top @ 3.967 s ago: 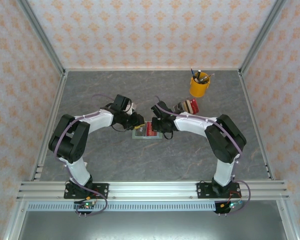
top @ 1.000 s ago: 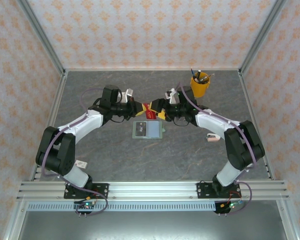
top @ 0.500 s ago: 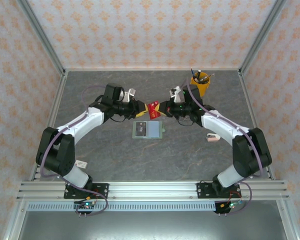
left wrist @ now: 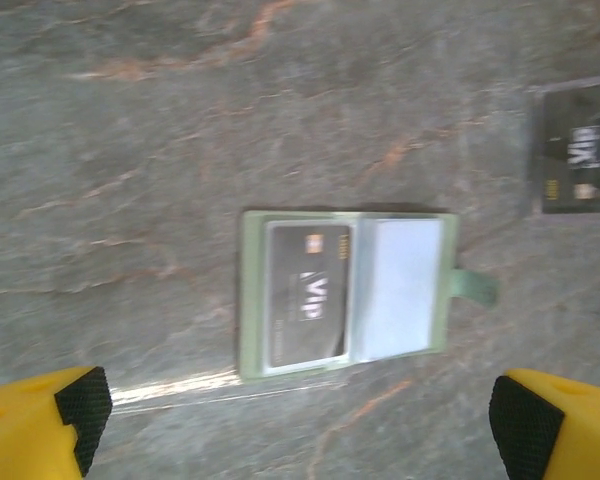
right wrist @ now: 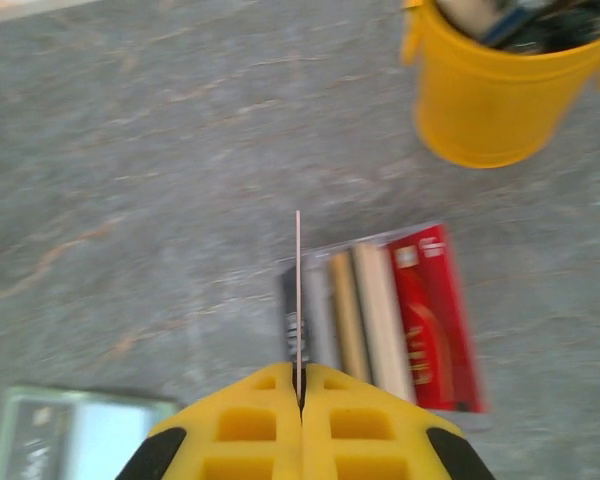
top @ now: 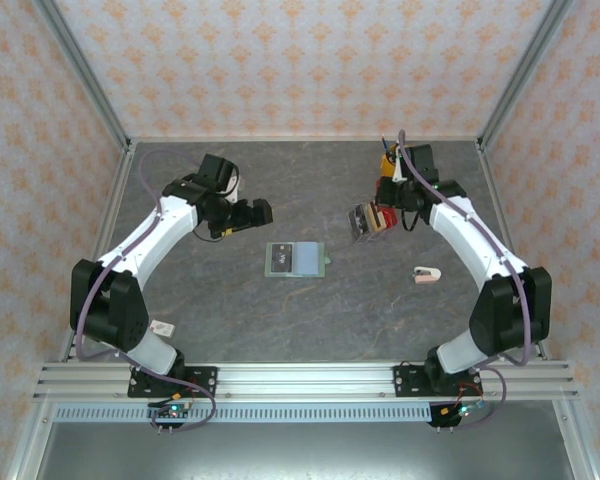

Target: Take the credit cards out of the card holder

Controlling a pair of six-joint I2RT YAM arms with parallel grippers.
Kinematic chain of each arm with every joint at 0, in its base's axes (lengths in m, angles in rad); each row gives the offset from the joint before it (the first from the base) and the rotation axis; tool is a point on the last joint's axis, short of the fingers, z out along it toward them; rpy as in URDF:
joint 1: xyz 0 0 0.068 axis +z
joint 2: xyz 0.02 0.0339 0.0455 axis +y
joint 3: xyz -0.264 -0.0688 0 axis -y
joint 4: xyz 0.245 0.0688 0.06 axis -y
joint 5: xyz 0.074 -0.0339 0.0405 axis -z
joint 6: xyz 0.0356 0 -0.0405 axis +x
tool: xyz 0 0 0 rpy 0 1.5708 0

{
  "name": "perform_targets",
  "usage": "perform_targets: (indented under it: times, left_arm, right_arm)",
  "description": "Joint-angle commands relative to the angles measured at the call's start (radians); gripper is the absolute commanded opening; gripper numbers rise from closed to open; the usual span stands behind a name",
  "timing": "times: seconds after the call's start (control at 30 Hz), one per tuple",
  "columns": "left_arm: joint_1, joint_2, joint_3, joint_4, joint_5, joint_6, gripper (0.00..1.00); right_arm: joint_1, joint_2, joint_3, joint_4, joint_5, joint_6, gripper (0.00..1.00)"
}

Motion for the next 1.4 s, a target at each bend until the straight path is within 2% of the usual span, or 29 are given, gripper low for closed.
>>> perform_targets:
  times: [0.0, 0.57, 0.73, 0.87, 0.97, 1.1, 1.2, 1.37]
  left_arm:
    - [0.018, 0.017, 0.053, -0.097, -0.104, 0.061, 1.0]
    - [0.033, 0.049, 0.048, -0.079, -0.019, 0.091, 1.0]
    - [0.032, 0.052, 0.043, -0.082, -0.024, 0.087, 1.0]
    - [0.033, 0.048, 0.034, -0.077, -0.023, 0.081, 1.0]
    - [0.032, 0.048, 0.027, -0.074, -0.021, 0.074, 1.0]
    - [0.032, 0.033, -0.002, -0.056, -0.021, 0.046, 1.0]
    - [0.032, 0.009, -0.044, -0.015, -0.012, 0.01, 1.0]
    - [0.026, -0.031, -0.123, 0.065, -0.001, -0.057, 1.0]
  right_arm:
    - [-0.027, 0.067, 0.052, -0.086, 0.091, -0.108, 0.0]
    - [-0.062, 0.292, 0.127, -0.089, 0.082, -0.2, 0.01]
    - [-0.063, 0.281, 0.152, -0.125, 0.07, -0.192, 0.21]
    - [-0.062, 0.233, 0.143, -0.131, 0.093, -0.183, 0.31]
    - [-0.062, 0.203, 0.145, -0.146, 0.104, -0.158, 0.34]
    - [-0.062, 0.136, 0.121, -0.137, 0.027, -0.056, 0.41]
    - [-0.042, 0.076, 0.054, -0.083, -0.097, 0.061, 0.45]
    - [0.118, 0.005, -0.093, 0.088, -0.234, 0.295, 0.5]
